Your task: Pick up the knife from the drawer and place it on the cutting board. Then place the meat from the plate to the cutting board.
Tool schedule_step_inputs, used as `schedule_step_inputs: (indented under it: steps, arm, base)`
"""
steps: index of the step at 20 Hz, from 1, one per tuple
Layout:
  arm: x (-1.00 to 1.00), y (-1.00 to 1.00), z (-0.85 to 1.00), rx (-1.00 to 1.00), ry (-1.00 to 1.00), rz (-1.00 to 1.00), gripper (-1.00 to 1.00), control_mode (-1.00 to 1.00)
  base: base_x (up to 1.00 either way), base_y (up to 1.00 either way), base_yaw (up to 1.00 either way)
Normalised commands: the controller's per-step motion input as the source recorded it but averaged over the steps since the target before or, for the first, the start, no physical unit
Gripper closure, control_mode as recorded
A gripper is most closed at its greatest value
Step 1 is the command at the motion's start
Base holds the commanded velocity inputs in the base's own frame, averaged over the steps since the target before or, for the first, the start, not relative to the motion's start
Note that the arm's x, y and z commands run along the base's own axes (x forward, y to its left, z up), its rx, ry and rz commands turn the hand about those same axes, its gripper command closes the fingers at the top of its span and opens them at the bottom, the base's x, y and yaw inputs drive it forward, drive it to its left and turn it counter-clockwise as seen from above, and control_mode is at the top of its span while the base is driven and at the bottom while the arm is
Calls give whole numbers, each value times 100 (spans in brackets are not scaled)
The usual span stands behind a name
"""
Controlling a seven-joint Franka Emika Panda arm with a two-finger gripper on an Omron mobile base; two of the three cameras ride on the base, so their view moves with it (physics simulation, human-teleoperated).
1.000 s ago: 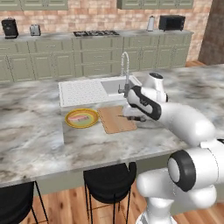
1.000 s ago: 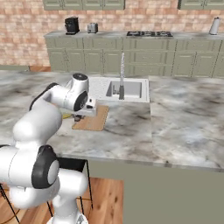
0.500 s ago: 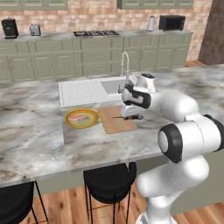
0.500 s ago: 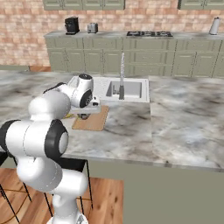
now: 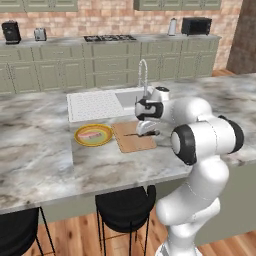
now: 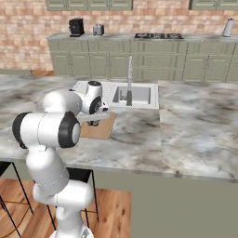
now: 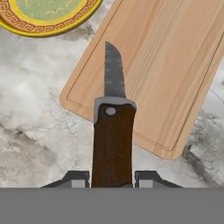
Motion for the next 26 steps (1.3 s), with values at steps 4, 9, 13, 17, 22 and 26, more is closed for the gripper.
schedule_step_inputs:
  steps: [4,9,13,17,22,26]
  arm:
    - [48,-5,-18,0,-2,4,100,-100]
    - [48,-3,-15,0,-3,0,100,-100]
    - [48,0,-21,0,-5,0,100,-100]
    - [48,0,-24,0,-5,0,100,-100]
    - [55,0,-20,0,-2,0,100,-100]
    - [61,0,-19,0,0,0,100,-100]
  base:
    - [0,0,0]
    - [0,0,0]
    - [0,0,0]
    - [0,0,0]
    - [0,0,0]
    - [0,0,0]
